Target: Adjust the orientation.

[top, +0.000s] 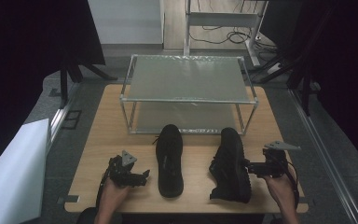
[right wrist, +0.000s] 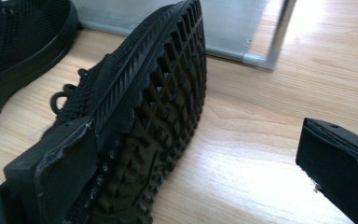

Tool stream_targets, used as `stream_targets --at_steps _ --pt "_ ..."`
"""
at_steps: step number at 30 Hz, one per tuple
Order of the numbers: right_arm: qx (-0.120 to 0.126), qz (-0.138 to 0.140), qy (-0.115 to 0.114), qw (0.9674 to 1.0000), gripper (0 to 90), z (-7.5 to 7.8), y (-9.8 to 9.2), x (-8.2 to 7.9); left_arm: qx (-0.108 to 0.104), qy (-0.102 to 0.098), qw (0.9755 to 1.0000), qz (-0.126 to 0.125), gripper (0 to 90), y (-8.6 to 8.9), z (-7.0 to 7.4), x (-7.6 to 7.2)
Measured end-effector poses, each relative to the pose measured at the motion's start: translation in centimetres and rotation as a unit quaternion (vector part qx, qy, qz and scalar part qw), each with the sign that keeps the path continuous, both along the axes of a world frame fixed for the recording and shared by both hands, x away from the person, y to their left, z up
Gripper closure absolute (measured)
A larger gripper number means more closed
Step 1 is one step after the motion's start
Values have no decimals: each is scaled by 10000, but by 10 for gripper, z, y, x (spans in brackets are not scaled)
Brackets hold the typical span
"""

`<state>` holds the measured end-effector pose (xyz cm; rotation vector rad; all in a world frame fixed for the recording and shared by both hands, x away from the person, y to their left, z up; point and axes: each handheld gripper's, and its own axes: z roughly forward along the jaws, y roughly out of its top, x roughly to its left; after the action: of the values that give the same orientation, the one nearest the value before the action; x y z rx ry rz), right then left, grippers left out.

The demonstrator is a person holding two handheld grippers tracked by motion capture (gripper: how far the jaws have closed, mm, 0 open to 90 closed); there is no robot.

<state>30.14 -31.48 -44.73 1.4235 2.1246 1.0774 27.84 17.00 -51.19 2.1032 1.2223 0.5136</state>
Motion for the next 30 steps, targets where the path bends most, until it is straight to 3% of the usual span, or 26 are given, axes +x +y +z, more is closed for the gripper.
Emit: stream_targets --at_steps 10,15,21,23,27,30 --pt "-70 -435 -65 9990 2 2 -25 -7 82 50 10000 -17 0 -1 -1 1" --pt "-38 -585 -40 9983 27 0 -35 -10 122 77 9999 19 0 0 -2 1" --pt "-170 -785 -38 9968 92 -3 -46 -13 132 110 9998 58 0 0 -3 2" --pt "-143 -875 2 9961 139 -6 -52 -15 153 112 9998 50 0 0 -3 2" --pt "-238 -1064 93 9940 149 -18 -60 -14 141 123 9998 47 0 -1 -3 2" --pt "-46 -1074 376 9935 134 -31 -69 -10 137 123 9998 39 0 0 -3 2"
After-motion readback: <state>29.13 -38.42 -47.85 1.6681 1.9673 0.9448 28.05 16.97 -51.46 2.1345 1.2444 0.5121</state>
